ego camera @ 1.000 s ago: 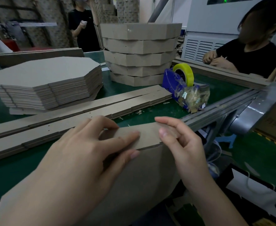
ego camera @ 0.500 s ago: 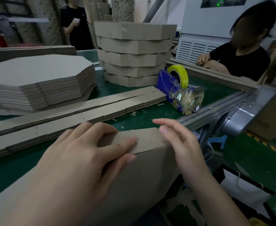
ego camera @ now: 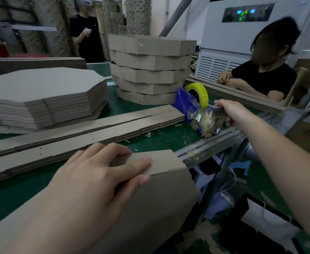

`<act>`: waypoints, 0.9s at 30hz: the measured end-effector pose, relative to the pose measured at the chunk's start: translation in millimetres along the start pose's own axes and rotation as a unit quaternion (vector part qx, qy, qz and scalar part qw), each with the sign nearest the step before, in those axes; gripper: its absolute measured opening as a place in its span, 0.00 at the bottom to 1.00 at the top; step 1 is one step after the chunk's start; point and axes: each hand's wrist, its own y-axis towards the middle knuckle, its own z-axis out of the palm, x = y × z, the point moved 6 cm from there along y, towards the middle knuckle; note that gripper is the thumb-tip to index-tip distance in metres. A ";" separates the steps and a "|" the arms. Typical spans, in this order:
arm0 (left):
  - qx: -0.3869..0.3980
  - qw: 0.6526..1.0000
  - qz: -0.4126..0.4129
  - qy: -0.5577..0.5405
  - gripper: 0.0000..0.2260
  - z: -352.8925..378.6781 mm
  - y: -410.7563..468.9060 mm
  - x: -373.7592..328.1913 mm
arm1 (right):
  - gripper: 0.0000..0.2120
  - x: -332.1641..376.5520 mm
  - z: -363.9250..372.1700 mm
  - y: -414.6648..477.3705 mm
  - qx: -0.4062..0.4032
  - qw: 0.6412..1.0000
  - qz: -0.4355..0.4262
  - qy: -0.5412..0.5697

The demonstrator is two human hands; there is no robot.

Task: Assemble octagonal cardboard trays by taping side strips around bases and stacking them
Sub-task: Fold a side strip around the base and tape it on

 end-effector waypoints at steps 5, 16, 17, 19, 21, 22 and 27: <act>-0.002 1.000 -0.009 0.006 0.16 0.1 1.3 -0.3 | 0.07 -5.1 -4.2 2.2 0.033 0.992 0.066 0.103; -0.004 1.000 -0.003 0.007 0.17 1.0 2.6 0.6 | 0.17 -21.4 -5.4 -23.7 0.024 0.899 -0.025 0.436; -0.004 1.000 -0.004 0.006 0.17 1.2 2.5 0.9 | 0.20 -25.7 -5.5 -28.6 0.031 0.881 -0.041 0.471; -0.004 1.000 -0.007 0.006 0.17 1.5 2.2 1.6 | 0.21 -32.9 -4.4 -38.2 0.033 0.857 -0.061 0.510; -0.003 1.000 -0.007 0.010 0.17 1.7 2.6 2.2 | 0.19 -36.9 -3.5 -46.0 0.005 0.883 -0.071 0.465; -0.002 1.000 -0.007 0.013 0.17 1.8 3.0 2.7 | 0.16 -38.4 -5.6 -49.1 -0.025 0.919 -0.078 0.386; 0.002 1.000 -0.007 0.019 0.16 1.3 2.1 4.2 | 0.10 -46.2 -34.8 -68.2 -0.188 0.978 -0.068 -0.062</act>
